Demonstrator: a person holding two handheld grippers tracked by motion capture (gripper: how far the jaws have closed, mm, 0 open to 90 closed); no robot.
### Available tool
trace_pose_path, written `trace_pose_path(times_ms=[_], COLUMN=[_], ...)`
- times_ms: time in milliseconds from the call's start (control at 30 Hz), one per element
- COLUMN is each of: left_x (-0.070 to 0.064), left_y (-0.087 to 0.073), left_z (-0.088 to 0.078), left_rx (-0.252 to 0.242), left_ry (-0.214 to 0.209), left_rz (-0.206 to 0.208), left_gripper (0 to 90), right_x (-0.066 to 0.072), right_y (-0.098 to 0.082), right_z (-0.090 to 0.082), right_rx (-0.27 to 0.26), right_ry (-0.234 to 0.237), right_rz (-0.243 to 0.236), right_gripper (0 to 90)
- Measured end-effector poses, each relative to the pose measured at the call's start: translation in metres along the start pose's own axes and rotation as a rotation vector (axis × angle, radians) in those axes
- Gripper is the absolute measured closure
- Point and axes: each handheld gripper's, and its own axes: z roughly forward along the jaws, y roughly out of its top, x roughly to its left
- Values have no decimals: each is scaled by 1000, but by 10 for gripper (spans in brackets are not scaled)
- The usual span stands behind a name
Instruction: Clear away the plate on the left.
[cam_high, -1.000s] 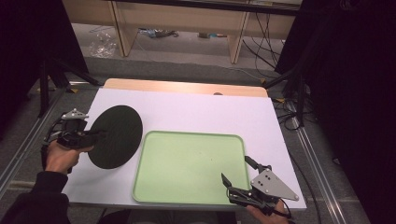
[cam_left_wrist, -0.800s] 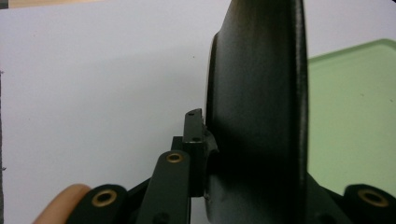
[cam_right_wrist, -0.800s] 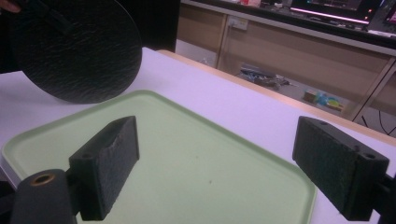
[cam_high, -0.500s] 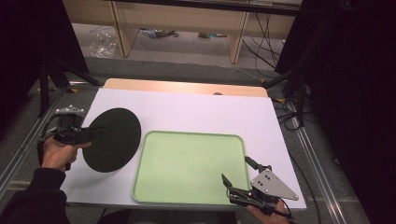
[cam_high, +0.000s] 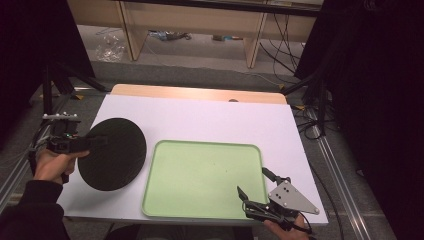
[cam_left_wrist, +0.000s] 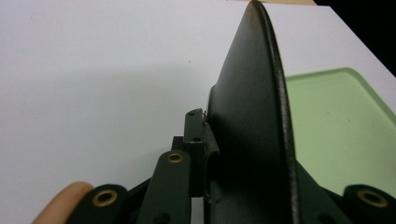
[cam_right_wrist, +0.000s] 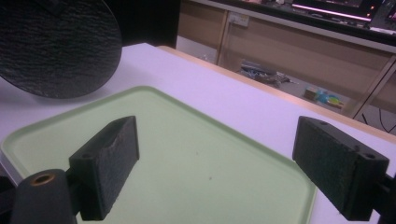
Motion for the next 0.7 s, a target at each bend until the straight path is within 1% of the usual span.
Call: trace_pose_path(times_ms=[67, 100, 133, 167, 200, 233, 300, 333, 367, 400, 433, 467, 500, 533, 567, 600, 633, 667, 700], left_x=[-2, -4, -4, -9, -9, -13, -18, -18, -24, -24, -28, -31, -34, -34, -40, -40, -43, -46, -52], left_y=[0, 1, 1, 2, 2, 2, 3, 3, 4, 4, 4, 3, 3, 3, 2, 2, 1, 0, -1], left_z=[0, 0, 0, 2, 2, 5, 8, 8, 11, 11, 14, 16, 18, 18, 24, 24, 28, 31, 38], left_rx=[0, 10, 10, -4, -4, -5, -5, -5, -4, -4, -4, -3, 2, 2, 8, 8, 21, 31, 48], left_ry=[-5, -22, -22, -41, -41, -57, -68, -68, -78, -78, -98, -114, -127, -127, -147, -147, -157, -167, -180], left_rz=[5, 7, 7, 0, 0, -3, 3, 3, 8, 8, 18, 10, 11, 11, 12, 12, 13, 14, 21], left_gripper=[784, 784, 784, 784, 784, 784, 784, 784, 783, 783, 783, 783, 783, 783, 783, 783, 783, 783, 783], right_x=[0, 0, 0, 0, 0, 0, 0, 0, -2, -2, 0, 0, 0, 0, 0, 0, 0, -1, -2], right_y=[1, 1, 1, 0, 0, 0, 0, 0, 0, 0, 0, 0, 0, 0, 0, 0, 0, 0, 0], right_z=[-1, 0, 0, 1, 1, 0, 0, 0, 1, 1, 1, 1, 1, 1, 1, 1, 1, 1, 2], right_rx=[-1, -7, -7, -2, -2, -6, -8, -8, -15, -15, -14, -14, 1, 1, 1, 1, -3, -13, -18], right_ry=[6, 5, 5, -1, -1, 10, 4, 4, -9, -9, 12, 11, 7, 7, 1, 1, 4, -3, -9], right_rz=[5, 4, 4, -5, -5, 11, 3, 3, -22, -22, 14, 10, 5, 5, 7, 7, 7, -10, -25], right_gripper=[153, 153, 153, 154, 154, 154, 153, 153, 154, 154, 153, 153, 154, 154, 154, 154, 153, 154, 154])
